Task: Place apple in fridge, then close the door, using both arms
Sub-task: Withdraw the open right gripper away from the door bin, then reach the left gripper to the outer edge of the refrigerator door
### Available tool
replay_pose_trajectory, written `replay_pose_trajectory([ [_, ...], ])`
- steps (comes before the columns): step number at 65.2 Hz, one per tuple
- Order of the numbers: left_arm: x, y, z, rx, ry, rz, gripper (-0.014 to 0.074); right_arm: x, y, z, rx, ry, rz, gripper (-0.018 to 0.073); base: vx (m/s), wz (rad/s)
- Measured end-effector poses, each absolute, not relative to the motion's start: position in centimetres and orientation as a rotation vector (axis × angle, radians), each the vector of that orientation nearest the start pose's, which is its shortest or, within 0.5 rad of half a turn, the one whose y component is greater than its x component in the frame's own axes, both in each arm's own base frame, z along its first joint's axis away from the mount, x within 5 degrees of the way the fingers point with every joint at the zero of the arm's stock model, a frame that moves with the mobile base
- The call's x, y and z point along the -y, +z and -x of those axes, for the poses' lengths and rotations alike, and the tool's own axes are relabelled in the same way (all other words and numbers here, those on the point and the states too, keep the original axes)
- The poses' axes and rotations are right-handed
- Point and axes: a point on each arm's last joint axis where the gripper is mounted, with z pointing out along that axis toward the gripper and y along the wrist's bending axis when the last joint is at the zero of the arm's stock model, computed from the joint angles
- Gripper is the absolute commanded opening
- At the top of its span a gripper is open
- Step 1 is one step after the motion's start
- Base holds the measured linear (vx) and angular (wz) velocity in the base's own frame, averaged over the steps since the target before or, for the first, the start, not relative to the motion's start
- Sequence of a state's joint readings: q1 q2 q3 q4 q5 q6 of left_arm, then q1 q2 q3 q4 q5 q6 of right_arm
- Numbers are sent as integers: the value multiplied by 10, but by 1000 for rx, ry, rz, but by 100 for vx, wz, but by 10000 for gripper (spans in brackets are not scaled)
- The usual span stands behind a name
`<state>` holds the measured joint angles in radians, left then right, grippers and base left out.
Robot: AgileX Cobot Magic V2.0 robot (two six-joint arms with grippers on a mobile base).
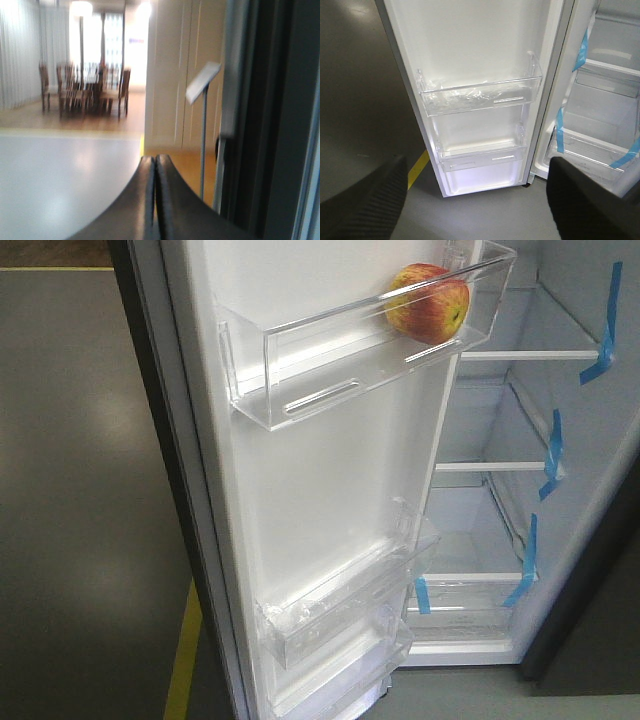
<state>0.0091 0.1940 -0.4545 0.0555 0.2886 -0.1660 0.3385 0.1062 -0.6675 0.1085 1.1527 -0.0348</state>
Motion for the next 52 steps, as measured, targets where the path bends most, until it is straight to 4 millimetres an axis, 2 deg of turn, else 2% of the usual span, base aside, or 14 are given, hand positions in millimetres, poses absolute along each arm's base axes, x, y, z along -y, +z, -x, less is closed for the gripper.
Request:
replay_pose_trajectory([
  [6, -3, 346, -61, -1644, -54, 112, -6, -5, 317, 13, -2046, 315, 402, 543, 0, 0],
  [12, -3, 364, -82, -1774, -26, 100, -6, -5, 317, 13, -2046, 315, 402, 543, 0, 0],
  [23, -4, 379, -128, -1959, 23, 49, -6, -5, 317, 13, -2048, 315, 402, 543, 0, 0],
  [36, -5, 382, -183, -2084, 45, 19, -6, -5, 316, 13, -2050, 315, 403, 543, 0, 0],
  [52, -3, 371, -244, -2202, 42, -53, -6, -5, 316, 13, -2053, 315, 404, 543, 0, 0],
])
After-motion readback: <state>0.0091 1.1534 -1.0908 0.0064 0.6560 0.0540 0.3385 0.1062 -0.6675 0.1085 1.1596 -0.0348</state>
